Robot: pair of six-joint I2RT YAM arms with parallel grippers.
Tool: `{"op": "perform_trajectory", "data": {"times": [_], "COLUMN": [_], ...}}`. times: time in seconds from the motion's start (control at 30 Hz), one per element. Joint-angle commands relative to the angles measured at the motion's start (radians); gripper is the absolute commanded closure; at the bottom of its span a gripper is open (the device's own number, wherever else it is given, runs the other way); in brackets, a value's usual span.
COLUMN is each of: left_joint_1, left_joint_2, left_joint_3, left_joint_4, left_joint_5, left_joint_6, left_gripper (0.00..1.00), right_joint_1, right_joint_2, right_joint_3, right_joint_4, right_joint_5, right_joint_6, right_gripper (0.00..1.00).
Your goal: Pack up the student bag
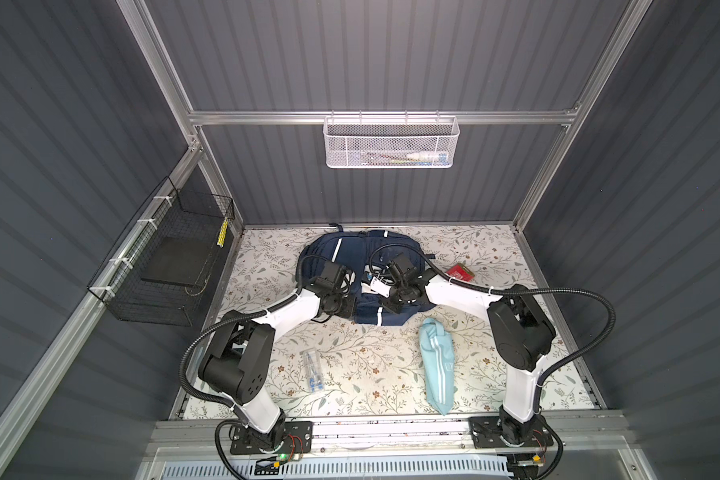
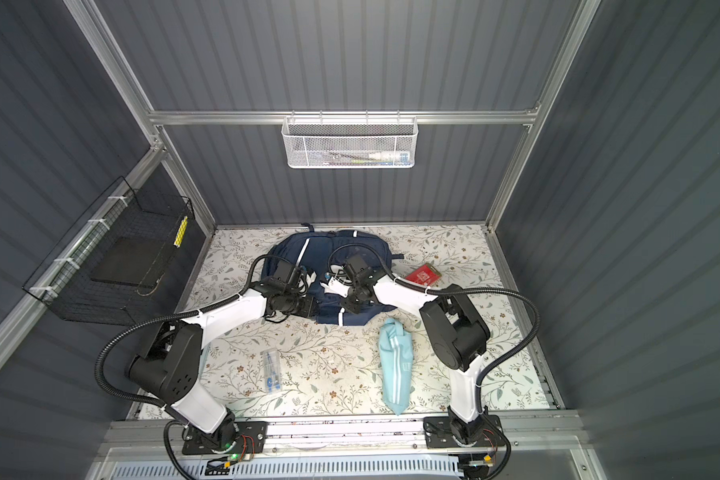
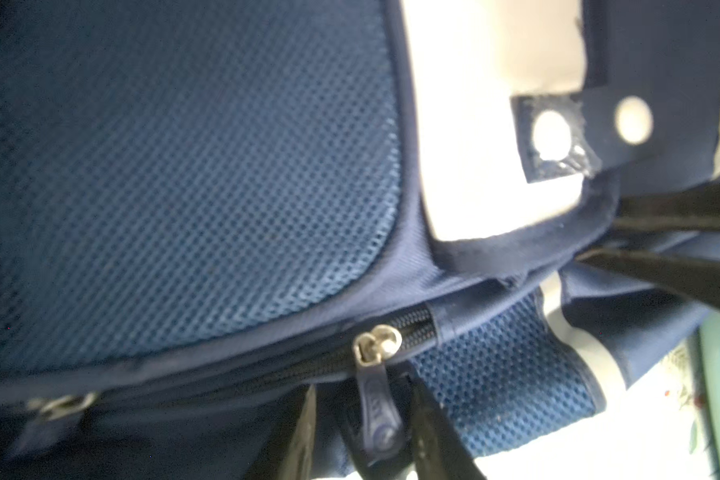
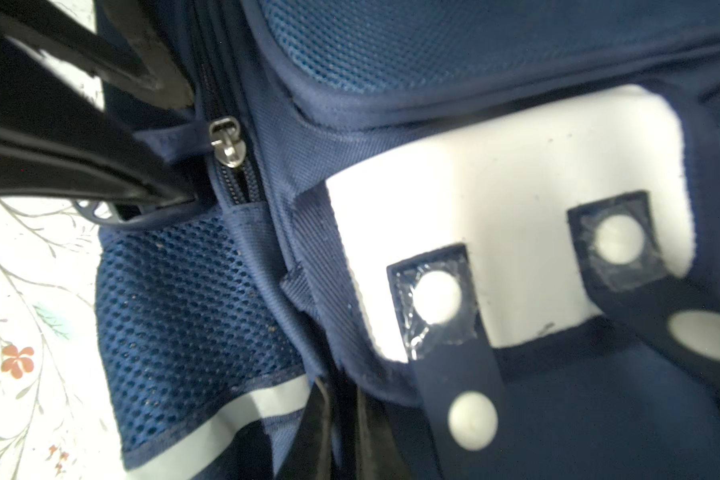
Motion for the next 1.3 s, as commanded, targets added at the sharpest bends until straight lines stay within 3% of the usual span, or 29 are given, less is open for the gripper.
{"op": "perform_trajectory", "data": {"times": [0.0,0.07,0.23,0.53,0.7,0.87,0.9,0.97,1.03,1.17,1.27], "left_joint_1": [0.002,0.004,0.015,0.103,0.161,0.190,0.174,0.104,0.036,-0.002,-0.010], "left_joint_2": [0.033,0.036,0.034,0.015,-0.033,-0.140,-0.150,-0.164,-0.181,-0.228,-0.255], "left_joint_3": [0.028,0.045,0.069,0.066,0.043,0.039,0.054,0.089,0.103,0.103,0.116], "left_joint_4": [0.001,-0.007,-0.031,-0.142,-0.190,-0.181,-0.200,-0.238,-0.243,-0.233,-0.237], "left_joint_5": [-0.008,-0.021,-0.065,-0.151,-0.276,-0.207,-0.182,-0.180,-0.157,-0.094,-0.035], "left_joint_6": [0.004,-0.007,-0.028,-0.154,-0.177,-0.177,-0.173,-0.166,-0.180,-0.220,-0.240], "left_gripper": [0.74,0.85,1.00,1.00,1.00,1.00,1.00,1.00,1.00,1.00,1.00], "right_joint_1": [-0.009,-0.008,-0.009,-0.038,-0.081,-0.147,-0.162,-0.161,-0.122,-0.030,0.036], "right_joint_2": [0.025,0.025,0.031,0.006,-0.050,-0.079,-0.091,-0.135,-0.209,-0.329,-0.310], "right_joint_3": [-0.018,-0.017,-0.011,-0.013,-0.031,-0.027,-0.030,-0.052,-0.111,-0.223,-0.210], "right_joint_4": [-0.151,-0.153,-0.162,-0.129,-0.084,-0.056,-0.054,-0.052,0.026,0.189,0.251], "right_joint_5": [0.019,0.019,0.021,0.066,0.107,0.191,0.180,0.150,0.126,0.016,-0.012], "right_joint_6": [0.025,0.025,0.027,0.063,0.064,0.110,0.130,0.144,0.137,0.113,0.086], "right_gripper": [0.95,0.95,0.96,1.00,1.00,1.00,0.98,0.75,0.60,0.42,0.38]}}
